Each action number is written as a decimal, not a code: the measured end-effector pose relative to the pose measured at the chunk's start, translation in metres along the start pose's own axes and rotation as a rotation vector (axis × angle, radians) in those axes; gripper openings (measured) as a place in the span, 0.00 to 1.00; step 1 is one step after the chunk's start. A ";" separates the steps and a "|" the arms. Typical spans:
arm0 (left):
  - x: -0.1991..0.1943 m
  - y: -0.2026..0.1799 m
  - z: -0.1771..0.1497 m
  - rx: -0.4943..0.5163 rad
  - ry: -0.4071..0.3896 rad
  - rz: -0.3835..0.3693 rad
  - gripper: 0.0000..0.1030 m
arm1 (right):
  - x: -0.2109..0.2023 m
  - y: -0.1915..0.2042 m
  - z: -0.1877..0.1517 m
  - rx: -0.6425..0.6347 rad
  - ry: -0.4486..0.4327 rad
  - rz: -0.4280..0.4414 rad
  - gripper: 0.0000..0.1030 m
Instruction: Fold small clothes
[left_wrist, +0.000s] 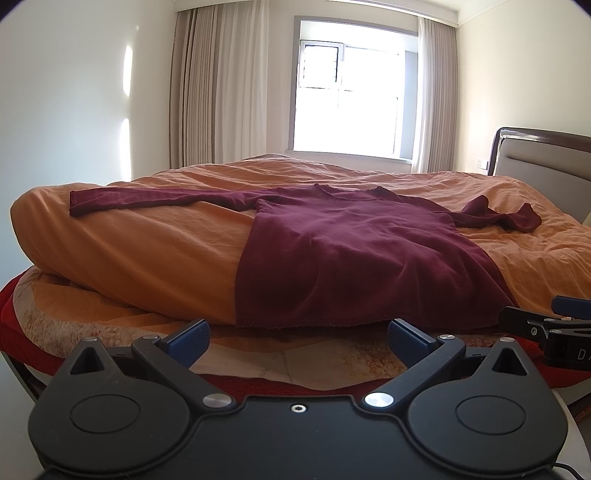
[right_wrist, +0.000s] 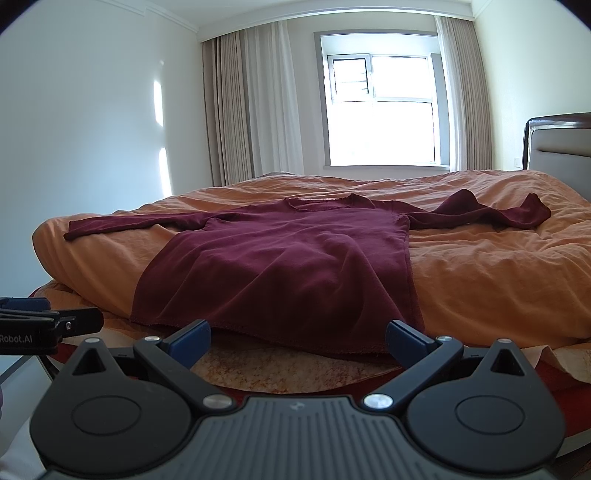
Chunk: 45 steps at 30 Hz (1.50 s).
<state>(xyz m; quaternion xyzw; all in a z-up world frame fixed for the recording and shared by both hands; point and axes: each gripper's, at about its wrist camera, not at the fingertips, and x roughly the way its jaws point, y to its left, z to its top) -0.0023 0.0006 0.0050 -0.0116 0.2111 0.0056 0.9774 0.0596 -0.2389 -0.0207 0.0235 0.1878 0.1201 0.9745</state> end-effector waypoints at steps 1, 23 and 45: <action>0.000 0.000 0.000 0.000 0.000 0.000 0.99 | 0.000 0.001 -0.001 -0.001 0.000 0.001 1.00; -0.002 0.001 -0.001 0.000 0.000 -0.001 0.99 | 0.001 0.003 -0.002 -0.002 0.006 0.003 1.00; 0.064 0.001 0.038 0.051 0.111 -0.026 0.99 | 0.034 -0.015 0.021 0.032 0.142 -0.106 1.00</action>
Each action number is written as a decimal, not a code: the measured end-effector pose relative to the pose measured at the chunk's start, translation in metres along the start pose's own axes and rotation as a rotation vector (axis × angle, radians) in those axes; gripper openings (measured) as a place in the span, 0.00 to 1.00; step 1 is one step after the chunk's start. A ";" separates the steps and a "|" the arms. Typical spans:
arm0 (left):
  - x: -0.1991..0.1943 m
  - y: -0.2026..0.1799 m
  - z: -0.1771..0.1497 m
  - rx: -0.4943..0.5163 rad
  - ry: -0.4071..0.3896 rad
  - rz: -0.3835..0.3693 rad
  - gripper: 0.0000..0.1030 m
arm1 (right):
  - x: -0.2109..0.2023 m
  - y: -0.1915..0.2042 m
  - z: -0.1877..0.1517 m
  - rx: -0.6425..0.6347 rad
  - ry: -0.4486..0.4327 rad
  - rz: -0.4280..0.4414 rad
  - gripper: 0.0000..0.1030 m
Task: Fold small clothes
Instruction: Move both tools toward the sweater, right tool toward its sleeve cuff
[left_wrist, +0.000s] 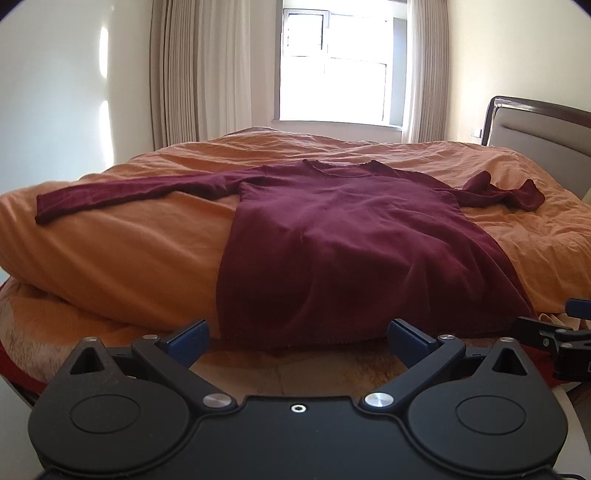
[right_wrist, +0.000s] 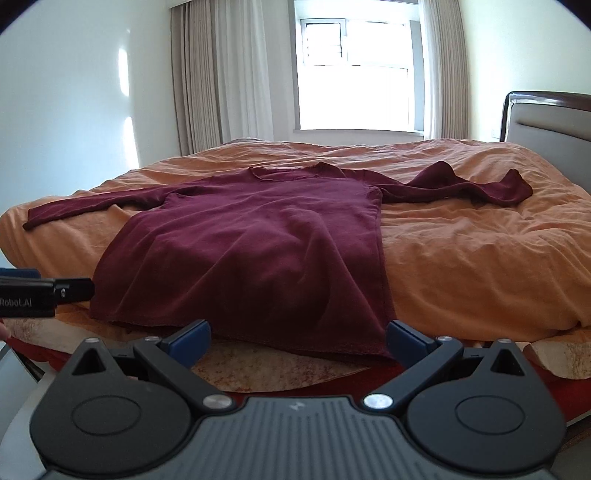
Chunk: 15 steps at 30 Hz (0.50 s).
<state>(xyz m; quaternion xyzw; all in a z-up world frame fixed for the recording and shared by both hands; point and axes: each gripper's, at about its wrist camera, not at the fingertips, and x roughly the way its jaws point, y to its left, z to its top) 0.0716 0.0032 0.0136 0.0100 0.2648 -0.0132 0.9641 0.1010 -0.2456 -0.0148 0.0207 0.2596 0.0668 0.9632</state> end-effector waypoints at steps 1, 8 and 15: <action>0.004 0.000 0.006 0.009 -0.005 0.003 0.99 | 0.003 -0.004 0.001 0.013 0.011 -0.005 1.00; 0.032 -0.010 0.052 0.054 -0.030 -0.005 0.99 | 0.024 -0.037 0.010 0.091 0.045 -0.059 1.00; 0.063 -0.025 0.087 0.043 0.029 -0.072 0.99 | 0.046 -0.063 0.028 0.153 0.047 -0.088 1.00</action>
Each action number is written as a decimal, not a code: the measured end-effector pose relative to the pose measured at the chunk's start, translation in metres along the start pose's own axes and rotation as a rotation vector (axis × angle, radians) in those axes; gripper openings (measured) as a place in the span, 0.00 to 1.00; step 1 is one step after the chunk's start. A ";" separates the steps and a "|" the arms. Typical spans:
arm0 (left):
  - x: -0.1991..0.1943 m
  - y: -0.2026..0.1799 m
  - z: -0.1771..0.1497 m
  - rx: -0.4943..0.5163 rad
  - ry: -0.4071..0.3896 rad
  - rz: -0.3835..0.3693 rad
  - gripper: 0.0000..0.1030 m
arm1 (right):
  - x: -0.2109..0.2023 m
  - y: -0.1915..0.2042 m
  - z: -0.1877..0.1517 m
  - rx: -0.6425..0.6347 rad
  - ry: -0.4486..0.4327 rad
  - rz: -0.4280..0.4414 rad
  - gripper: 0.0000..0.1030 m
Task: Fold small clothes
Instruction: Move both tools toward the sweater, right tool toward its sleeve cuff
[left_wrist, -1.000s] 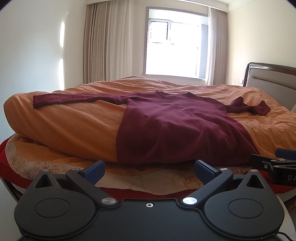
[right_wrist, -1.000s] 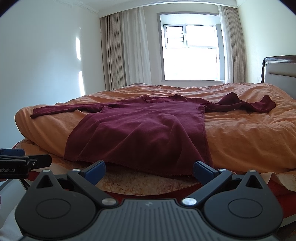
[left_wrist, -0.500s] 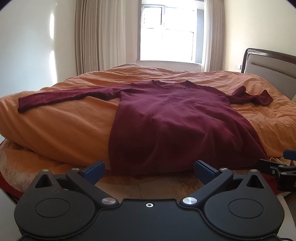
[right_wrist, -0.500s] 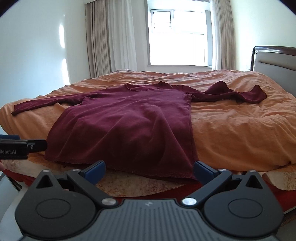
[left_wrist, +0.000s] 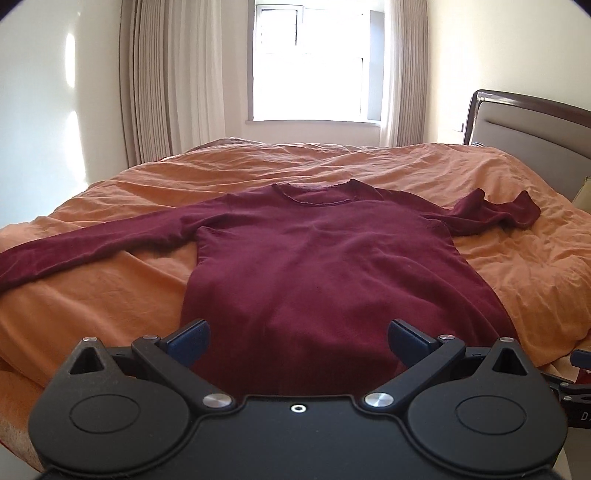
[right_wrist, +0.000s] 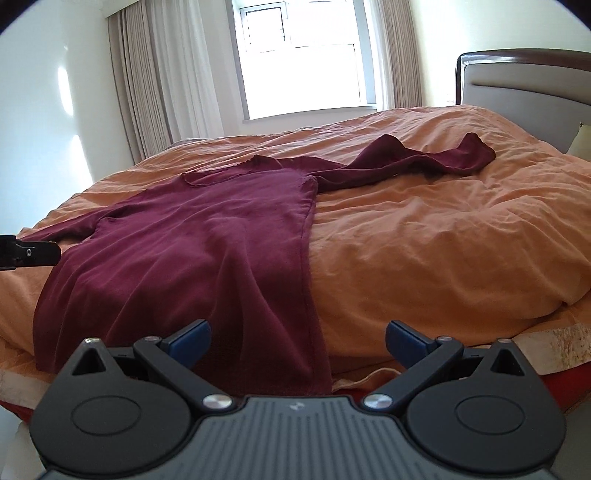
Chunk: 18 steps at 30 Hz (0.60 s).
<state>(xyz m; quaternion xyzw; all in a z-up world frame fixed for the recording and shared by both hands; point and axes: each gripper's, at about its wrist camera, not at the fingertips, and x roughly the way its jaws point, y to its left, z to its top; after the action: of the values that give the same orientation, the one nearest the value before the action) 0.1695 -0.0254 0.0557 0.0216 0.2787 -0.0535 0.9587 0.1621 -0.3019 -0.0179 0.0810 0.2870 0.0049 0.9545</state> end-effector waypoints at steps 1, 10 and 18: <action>0.004 -0.004 0.004 0.010 0.004 -0.001 0.99 | 0.004 -0.002 0.003 0.005 0.000 -0.002 1.00; 0.056 -0.034 0.034 0.097 0.089 -0.014 0.99 | 0.036 -0.025 0.036 0.014 -0.022 -0.052 1.00; 0.108 -0.047 0.069 0.078 0.095 -0.006 0.99 | 0.070 -0.050 0.072 0.004 -0.069 -0.134 1.00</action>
<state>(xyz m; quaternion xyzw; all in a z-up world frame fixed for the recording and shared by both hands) 0.2916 -0.0869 0.0553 0.0608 0.3215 -0.0662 0.9426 0.2582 -0.3583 -0.0050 0.0636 0.2589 -0.0624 0.9618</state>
